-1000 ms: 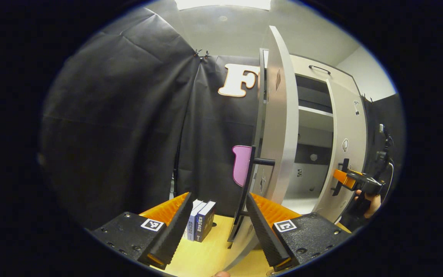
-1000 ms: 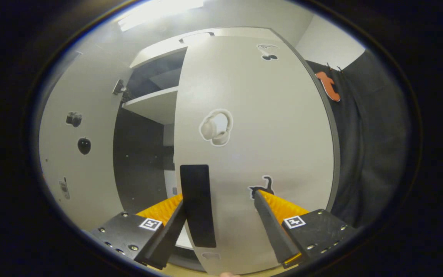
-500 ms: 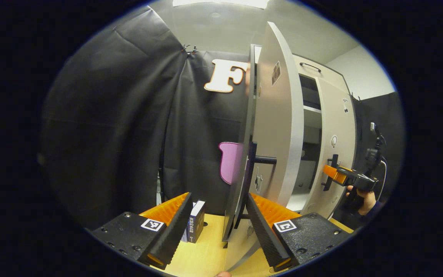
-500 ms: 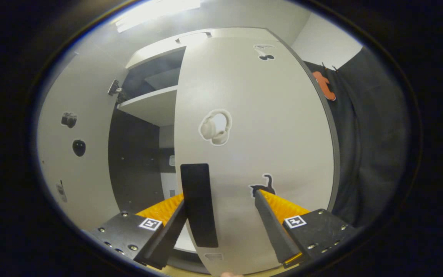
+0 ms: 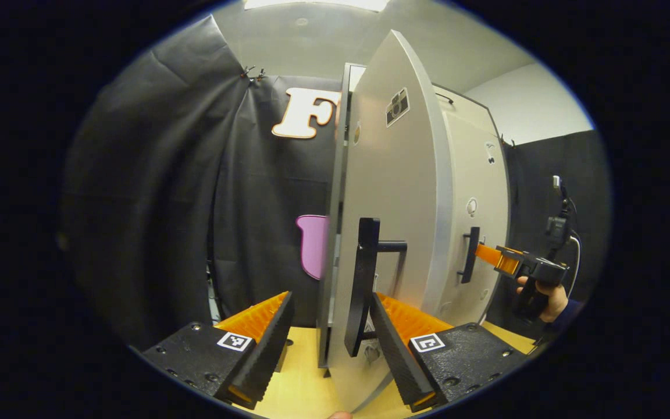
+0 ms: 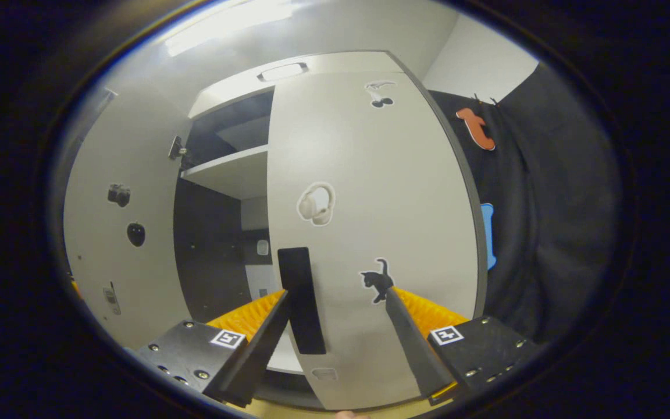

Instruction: Grasp the bottle in the cabinet with the left hand and place it on the coaster, then close the right door with the right hand and the left door with the left hand.

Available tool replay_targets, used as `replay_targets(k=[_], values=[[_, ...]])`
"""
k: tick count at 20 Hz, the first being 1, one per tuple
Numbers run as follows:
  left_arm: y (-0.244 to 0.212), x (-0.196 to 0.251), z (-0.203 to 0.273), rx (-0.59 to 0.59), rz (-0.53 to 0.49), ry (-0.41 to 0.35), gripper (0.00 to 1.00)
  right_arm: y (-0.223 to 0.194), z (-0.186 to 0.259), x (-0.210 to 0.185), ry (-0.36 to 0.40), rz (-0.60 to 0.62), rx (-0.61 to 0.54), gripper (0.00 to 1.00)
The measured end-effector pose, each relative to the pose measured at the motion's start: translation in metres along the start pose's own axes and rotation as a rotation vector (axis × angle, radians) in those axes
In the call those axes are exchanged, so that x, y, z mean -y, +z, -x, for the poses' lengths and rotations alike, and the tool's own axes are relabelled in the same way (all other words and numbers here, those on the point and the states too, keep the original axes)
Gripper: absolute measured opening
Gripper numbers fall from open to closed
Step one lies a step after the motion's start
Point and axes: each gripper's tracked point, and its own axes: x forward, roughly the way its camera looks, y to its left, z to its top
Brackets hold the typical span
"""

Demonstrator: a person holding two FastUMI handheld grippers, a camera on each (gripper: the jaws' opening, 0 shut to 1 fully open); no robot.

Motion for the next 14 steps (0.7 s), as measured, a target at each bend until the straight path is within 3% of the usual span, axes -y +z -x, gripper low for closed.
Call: replay_targets(k=[3, 6, 8, 14], values=[[-0.003, 0.016, -0.009, 0.003, 0.028, -0.04, 0.84, 0.003, 0.012, 0.027, -0.05, -0.004, -0.012, 1.0], [-0.004, 0.012, -0.02, 0.001, 0.003, -0.012, 0.84, 0.006, 0.029, 0.056, -0.099, -0.013, -0.023, 1.0], [-0.005, 0.016, -0.021, 0.003, 0.038, -0.022, 0.84, 0.005, 0.04, 0.073, -0.132, -0.014, -0.03, 1.0], [-0.001, 0.026, -0.018, 0.008, 0.074, -0.046, 0.84, 0.0, 0.058, 0.086, -0.161, -0.057, -0.068, 1.0]])
